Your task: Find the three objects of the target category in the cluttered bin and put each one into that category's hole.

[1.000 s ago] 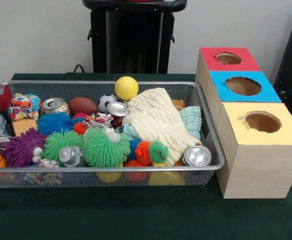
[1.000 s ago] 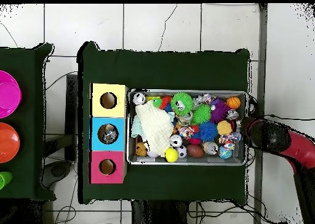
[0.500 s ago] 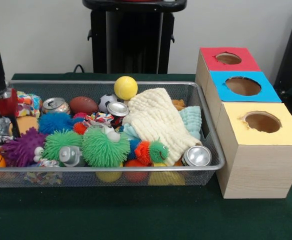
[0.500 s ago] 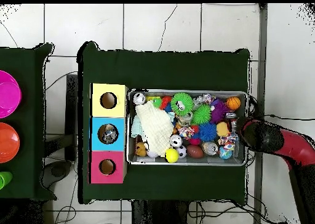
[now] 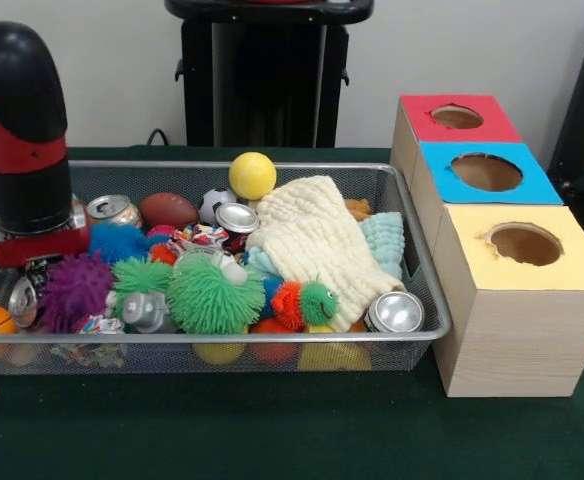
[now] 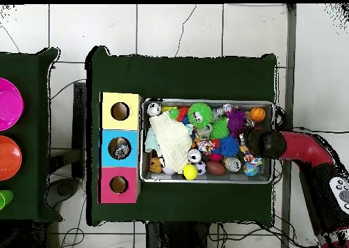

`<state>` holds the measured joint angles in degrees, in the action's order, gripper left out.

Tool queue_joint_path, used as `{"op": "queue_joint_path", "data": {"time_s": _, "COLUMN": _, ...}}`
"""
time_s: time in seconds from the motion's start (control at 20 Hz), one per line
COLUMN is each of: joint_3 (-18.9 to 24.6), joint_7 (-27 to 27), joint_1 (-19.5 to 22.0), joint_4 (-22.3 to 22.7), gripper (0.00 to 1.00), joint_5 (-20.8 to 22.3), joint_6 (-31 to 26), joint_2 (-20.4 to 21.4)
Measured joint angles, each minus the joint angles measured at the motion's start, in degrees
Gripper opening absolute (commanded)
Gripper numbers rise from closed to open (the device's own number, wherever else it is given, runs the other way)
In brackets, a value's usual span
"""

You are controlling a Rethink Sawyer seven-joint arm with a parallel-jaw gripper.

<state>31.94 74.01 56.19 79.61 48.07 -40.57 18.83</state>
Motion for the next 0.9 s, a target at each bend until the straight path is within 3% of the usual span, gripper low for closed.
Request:
{"op": "queue_joint_path", "data": {"time_s": 0.4, "joint_3": -4.90, "joint_7": 0.00, "joint_1": -7.95, "joint_4": -6.56, "gripper": 1.00, "joint_5": 0.56, "joint_6": -9.35, "joint_2": -0.53}}
{"op": "queue_joint_path", "data": {"time_s": 0.7, "joint_3": -10.53, "joint_7": 0.00, "joint_1": -14.91, "joint_4": -8.83, "gripper": 1.00, "joint_5": 3.63, "joint_6": -10.42, "joint_2": -0.19}}
{"op": "queue_joint_path", "data": {"time_s": 0.9, "joint_3": -13.40, "joint_7": 0.00, "joint_1": -17.42, "joint_4": -9.30, "gripper": 1.00, "joint_5": 5.32, "joint_6": -10.39, "joint_2": -0.16}}
